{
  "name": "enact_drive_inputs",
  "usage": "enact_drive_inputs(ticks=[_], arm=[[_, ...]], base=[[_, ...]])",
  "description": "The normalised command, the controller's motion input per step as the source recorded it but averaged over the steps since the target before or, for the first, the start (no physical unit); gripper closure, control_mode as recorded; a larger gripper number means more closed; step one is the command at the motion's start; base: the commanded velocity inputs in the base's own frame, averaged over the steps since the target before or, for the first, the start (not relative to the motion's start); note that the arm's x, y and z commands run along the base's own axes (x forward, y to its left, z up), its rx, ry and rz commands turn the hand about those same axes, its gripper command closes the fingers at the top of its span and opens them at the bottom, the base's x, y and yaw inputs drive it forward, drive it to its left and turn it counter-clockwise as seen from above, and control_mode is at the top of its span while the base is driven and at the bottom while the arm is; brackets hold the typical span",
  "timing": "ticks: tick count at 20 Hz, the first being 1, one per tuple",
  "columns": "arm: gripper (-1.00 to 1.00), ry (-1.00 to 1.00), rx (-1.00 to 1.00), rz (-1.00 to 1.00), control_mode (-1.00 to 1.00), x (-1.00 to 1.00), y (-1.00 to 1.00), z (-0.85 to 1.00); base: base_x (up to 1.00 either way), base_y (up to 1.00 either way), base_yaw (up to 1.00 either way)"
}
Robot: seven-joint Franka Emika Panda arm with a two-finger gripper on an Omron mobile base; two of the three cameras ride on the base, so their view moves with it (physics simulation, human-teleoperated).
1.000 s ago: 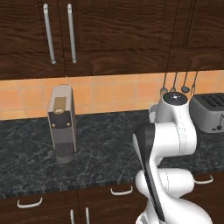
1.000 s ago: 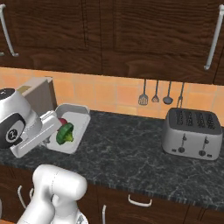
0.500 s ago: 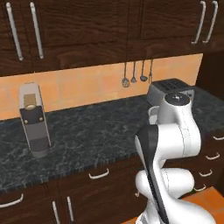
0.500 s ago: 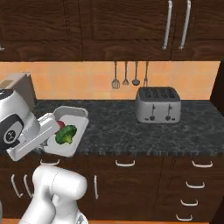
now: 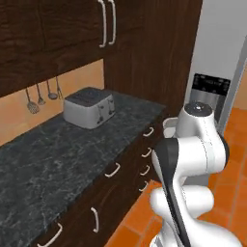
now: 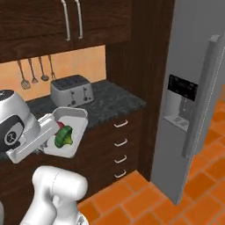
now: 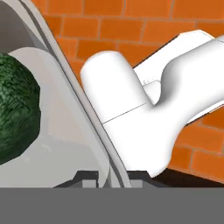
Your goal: Take the meat container that has the fish and place it on the second highest rack of the freezer. Then take the vegetable container that has the tomato and broccoli and place it on the highest rack of the freezer.
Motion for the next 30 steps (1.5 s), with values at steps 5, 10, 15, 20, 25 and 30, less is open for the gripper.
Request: enact_drive_inputs(ticks=[5,10,15,20,25,30], arm=[[1.0,0.0,0.0,0.0,1.0,0.0,0.0,0.0],[1.0,0.0,0.0,0.0,1.0,0.0,0.0,0.0],[1.0,0.0,0.0,0.0,1.0,0.0,0.0,0.0],[1.0,0.0,0.0,0.0,1.0,0.0,0.0,0.0],[1.0,0.0,0.0,0.0,1.0,0.0,0.0,0.0],[1.0,0.0,0.0,0.0,1.0,0.0,0.0,0.0]], base=[[0.01,-0.23,-0.97],[0.28,-0.86,-0.8],[0.61,-0.95,-0.55],[0.92,-0.17,-0.18],[1.0,-0.17,0.04],[1.0,-0.46,0.13]])
